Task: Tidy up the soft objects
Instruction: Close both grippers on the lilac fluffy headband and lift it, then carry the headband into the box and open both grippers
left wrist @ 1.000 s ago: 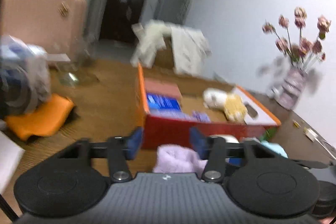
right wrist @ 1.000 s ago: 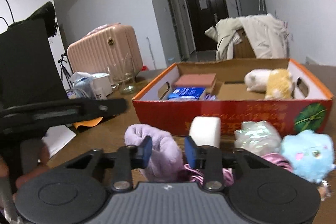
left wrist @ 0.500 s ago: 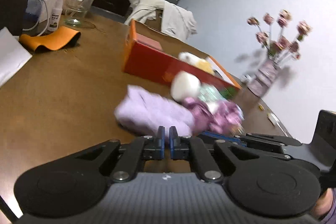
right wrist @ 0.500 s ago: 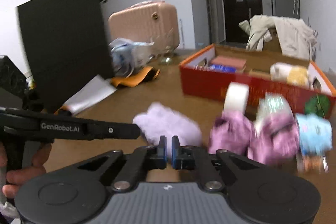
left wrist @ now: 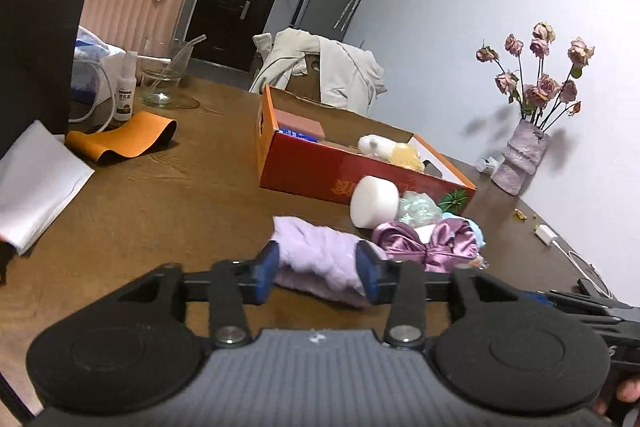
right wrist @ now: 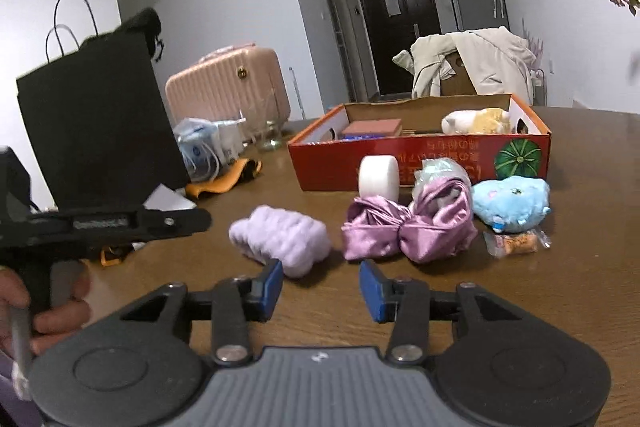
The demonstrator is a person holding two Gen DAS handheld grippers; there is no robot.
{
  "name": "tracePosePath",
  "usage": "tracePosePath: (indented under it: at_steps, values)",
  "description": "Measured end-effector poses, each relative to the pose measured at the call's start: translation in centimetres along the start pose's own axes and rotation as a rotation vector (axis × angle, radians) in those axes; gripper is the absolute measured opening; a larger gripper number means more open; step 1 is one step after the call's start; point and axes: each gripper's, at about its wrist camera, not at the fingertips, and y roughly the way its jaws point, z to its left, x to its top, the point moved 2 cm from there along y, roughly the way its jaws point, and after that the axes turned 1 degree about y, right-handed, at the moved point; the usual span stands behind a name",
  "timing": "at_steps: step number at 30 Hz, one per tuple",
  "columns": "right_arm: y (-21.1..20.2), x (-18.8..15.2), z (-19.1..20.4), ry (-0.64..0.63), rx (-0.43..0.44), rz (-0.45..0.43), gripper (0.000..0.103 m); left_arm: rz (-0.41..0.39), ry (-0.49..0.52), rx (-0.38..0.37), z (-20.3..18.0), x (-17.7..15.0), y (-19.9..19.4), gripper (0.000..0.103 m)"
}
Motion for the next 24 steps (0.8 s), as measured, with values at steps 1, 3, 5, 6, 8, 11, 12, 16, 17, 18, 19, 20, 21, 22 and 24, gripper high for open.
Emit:
tracePosePath:
  at_steps: [1,3,5,6,8,11,12,16,17,18,19,20,21,22,24]
  values:
    - [0.5,0.2,-0.2,0.024,0.004,0.002,0.043,0.009,0.004,-0.004,0.2,0.2,0.6,0.047]
    - [2.1,0.4,-0.1,0.065,0.01,0.0,0.043,0.029,0.004,-0.003,0.7,0.4,2.0,0.048]
    - [3.8,0.7,-0.2,0.105,0.024,0.0,0.043,0.046,0.005,0.0,1.1,0.7,3.2,0.049]
    - [4.7,0.8,-0.2,0.126,0.032,0.003,0.043,0.053,0.003,-0.016,1.3,0.8,3.9,0.049]
    - [6.5,0.9,-0.4,0.175,0.052,0.013,0.043,0.078,-0.027,-0.026,1.9,1.0,5.0,0.049]
    - [9.1,1.1,-0.8,0.256,0.049,0.044,0.043,0.121,-0.126,-0.081,3.3,0.9,6.4,0.049]
    - [9.7,1.1,-1.0,0.273,0.044,0.052,0.044,0.134,-0.16,-0.101,3.8,0.8,6.7,0.049]
    - [11.3,1.2,-1.4,0.316,0.06,0.07,0.037,0.144,-0.222,-0.116,4.7,0.5,6.8,0.024]
    - [11.5,1.2,-1.3,0.31,0.06,0.074,0.031,0.143,-0.227,-0.111,4.6,0.4,6.8,0.023]
    - [11.5,1.2,-1.2,0.294,0.055,0.075,0.03,0.139,-0.228,-0.102,4.6,0.3,6.6,0.02]
    - [11.3,1.2,-1.1,0.285,0.059,0.073,0.025,0.139,-0.231,-0.095,4.5,0.1,6.4,0.018]
    - [11.1,1.2,-1.0,0.279,0.064,0.074,0.025,0.138,-0.233,-0.094,4.3,-0.1,6.0,0.017]
    - [10.6,1.3,-0.9,0.275,0.069,0.072,0.024,0.135,-0.234,-0.096,4.0,-0.2,5.6,0.016]
    - [10.1,1.2,-0.8,0.267,0.074,0.069,0.023,0.133,-0.236,-0.098,3.7,-0.3,5.1,0.016]
    - [8.5,1.0,-0.6,0.234,0.074,0.064,0.022,0.124,-0.232,-0.109,2.8,-0.6,3.8,0.015]
